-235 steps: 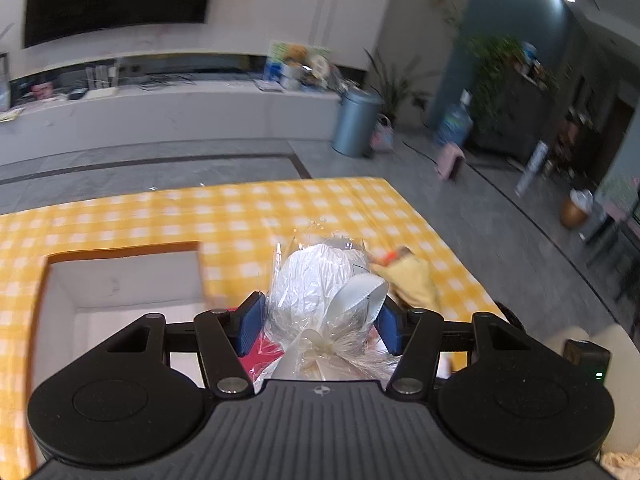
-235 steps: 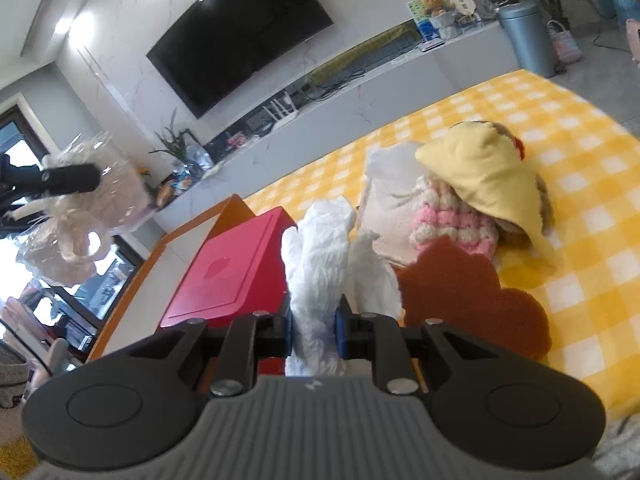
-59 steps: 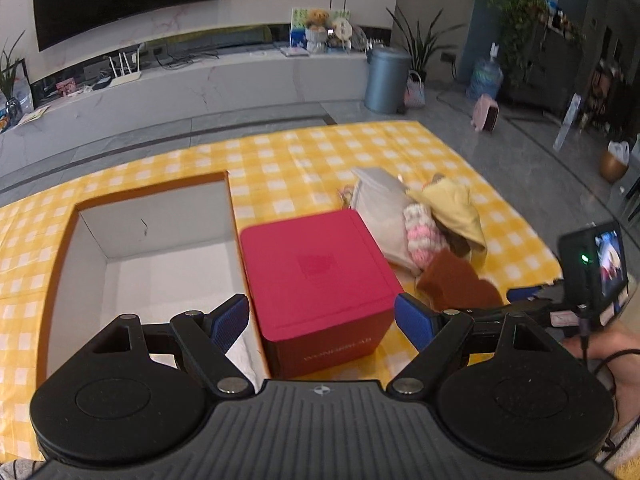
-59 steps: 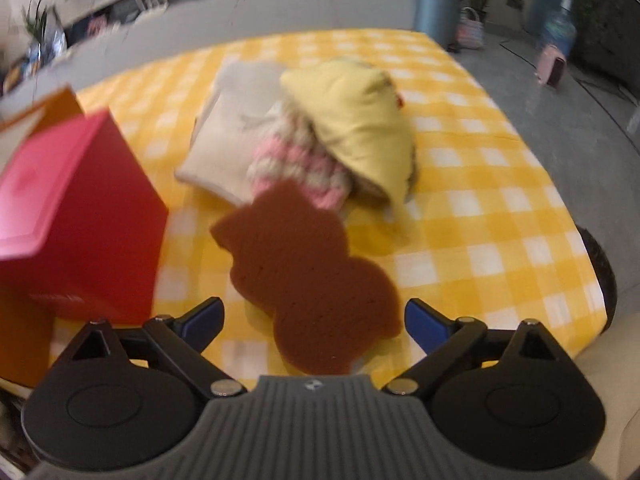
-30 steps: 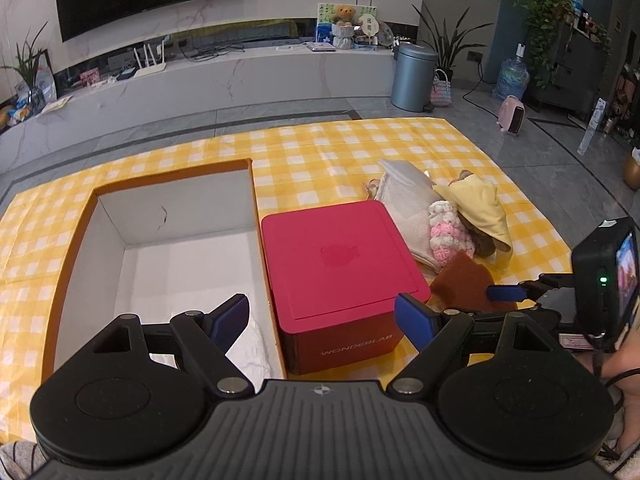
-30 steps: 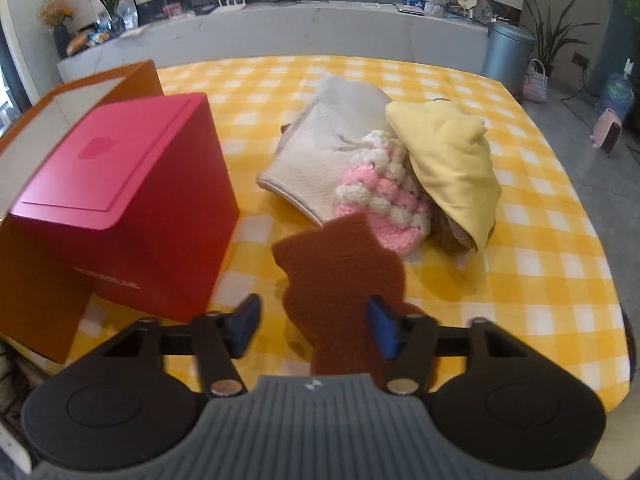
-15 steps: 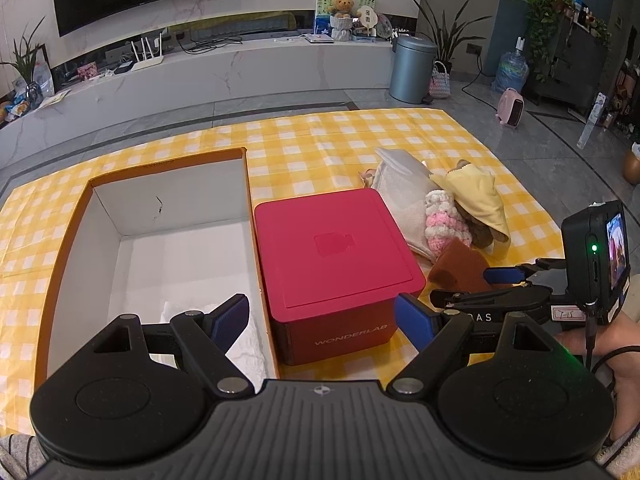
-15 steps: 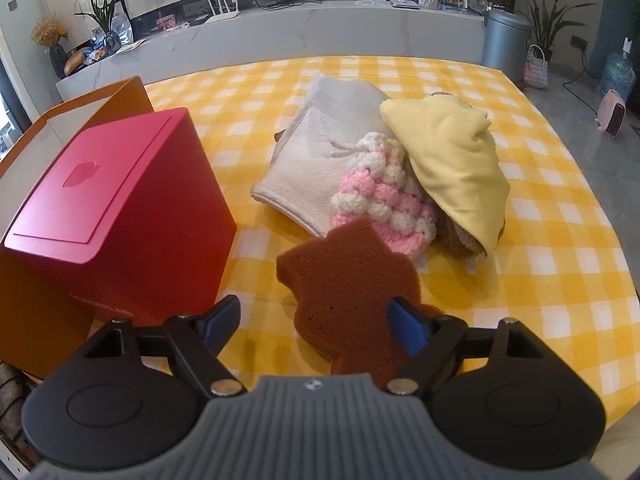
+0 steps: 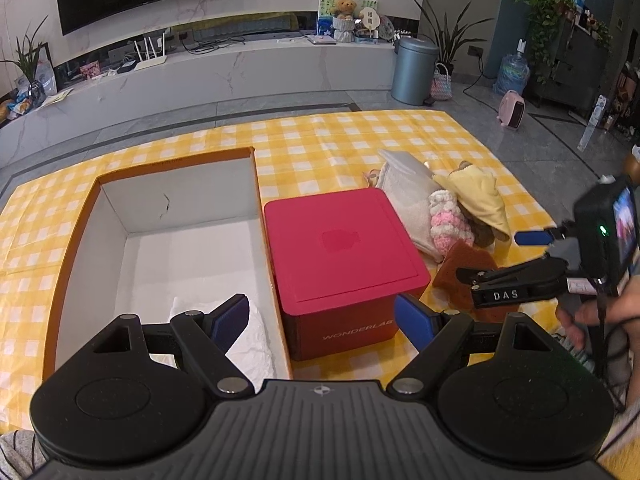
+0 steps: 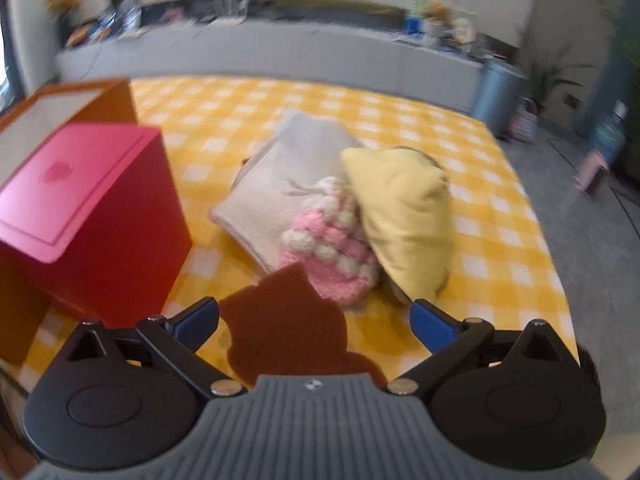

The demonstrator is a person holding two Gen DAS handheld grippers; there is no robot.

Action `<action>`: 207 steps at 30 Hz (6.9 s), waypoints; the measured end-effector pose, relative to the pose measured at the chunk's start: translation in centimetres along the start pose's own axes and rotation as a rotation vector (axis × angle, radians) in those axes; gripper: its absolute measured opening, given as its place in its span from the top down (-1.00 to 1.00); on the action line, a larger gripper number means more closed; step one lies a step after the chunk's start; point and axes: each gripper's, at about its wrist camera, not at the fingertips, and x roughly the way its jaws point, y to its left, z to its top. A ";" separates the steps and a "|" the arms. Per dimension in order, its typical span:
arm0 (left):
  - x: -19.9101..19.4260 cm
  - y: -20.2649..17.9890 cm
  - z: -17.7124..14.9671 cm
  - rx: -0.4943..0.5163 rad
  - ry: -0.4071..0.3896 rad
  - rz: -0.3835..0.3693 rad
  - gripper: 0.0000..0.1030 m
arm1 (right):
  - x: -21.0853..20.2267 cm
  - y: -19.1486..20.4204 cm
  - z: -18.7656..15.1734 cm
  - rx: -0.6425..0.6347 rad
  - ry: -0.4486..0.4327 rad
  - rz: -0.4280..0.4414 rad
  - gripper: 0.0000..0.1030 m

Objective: Organize soft objects
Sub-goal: 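Lift the brown sponge off the mat with the right tool, then carry the brown sponge with the right tool toward the open box, then grasp the yellow cloth with the left tool while right holds the brown sponge, then lift the yellow cloth with the left tool toward the box while right carries the sponge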

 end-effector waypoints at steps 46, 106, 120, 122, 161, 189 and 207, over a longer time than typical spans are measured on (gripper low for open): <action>1.8 -2.3 1.1 0.008 0.019 -0.037 -0.88 | -5.2 -3.4 -0.8 0.322 -0.240 0.200 -0.50; 8.5 -13.0 5.6 0.278 0.166 -0.167 0.92 | -3.9 -12.8 -7.5 0.620 -0.104 -0.075 -0.49; 15.7 -16.2 8.6 0.124 0.215 -0.281 0.16 | -3.6 -12.6 -7.4 0.606 -0.103 -0.054 -0.49; 16.6 -16.5 9.1 0.126 0.210 -0.272 0.16 | -3.5 -12.5 -7.3 0.601 -0.102 -0.052 -0.49; 15.3 -15.1 1.2 0.417 0.438 -0.204 0.06 | -2.4 -11.8 -6.7 0.554 -0.044 -0.067 -0.49; 16.5 -13.8 5.7 0.254 0.338 -0.112 0.95 | -3.1 -11.2 -6.4 0.509 -0.083 -0.029 -0.49; 2.7 0.4 10.3 -0.049 -0.031 -0.109 0.95 | -8.1 -7.0 -2.8 0.414 -0.309 0.089 -0.49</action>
